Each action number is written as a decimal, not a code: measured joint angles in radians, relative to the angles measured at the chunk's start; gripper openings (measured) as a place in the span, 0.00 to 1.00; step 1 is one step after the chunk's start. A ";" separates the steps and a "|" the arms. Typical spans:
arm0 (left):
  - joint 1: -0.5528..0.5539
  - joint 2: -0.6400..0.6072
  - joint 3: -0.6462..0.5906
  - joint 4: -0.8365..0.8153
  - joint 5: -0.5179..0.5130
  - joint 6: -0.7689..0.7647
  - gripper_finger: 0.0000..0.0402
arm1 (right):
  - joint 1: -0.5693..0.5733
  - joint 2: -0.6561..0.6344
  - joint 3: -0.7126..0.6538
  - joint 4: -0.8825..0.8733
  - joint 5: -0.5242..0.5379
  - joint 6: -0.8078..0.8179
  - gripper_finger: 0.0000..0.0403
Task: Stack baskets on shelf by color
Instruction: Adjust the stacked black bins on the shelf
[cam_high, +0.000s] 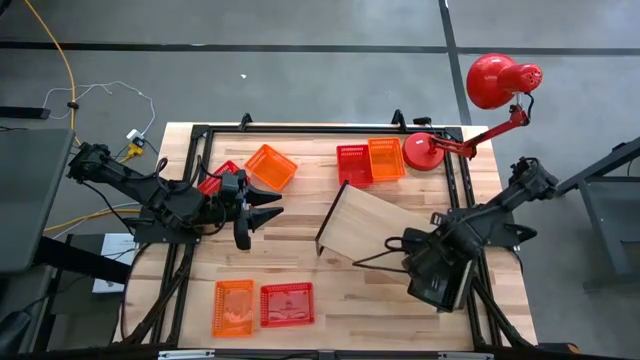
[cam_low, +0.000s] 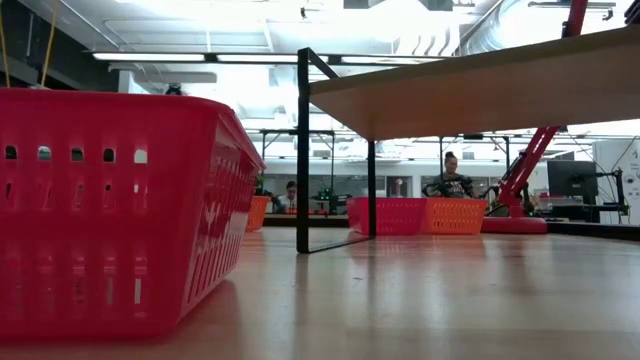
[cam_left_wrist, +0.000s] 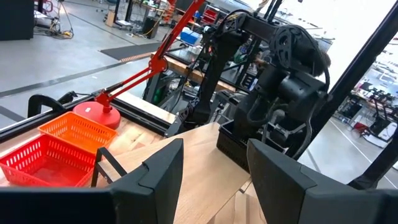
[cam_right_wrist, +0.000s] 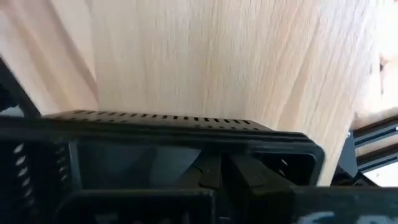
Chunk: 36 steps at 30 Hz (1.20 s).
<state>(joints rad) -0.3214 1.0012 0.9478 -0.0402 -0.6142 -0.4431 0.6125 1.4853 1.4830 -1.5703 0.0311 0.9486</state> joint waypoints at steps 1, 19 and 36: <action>0.000 0.000 0.000 0.000 0.000 0.000 0.41 | 0.001 -0.009 0.002 -0.001 -0.003 -0.008 0.00; 0.000 0.000 0.000 -0.019 -0.003 0.001 0.41 | 0.137 0.037 0.069 0.448 -0.202 -0.091 0.00; 0.000 0.000 0.000 -0.019 -0.003 0.000 0.41 | 0.137 0.078 0.072 0.254 -0.208 0.073 0.00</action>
<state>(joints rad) -0.3210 1.0012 0.9480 -0.0591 -0.6174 -0.4427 0.7490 1.5635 1.5547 -1.3159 -0.1772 1.0217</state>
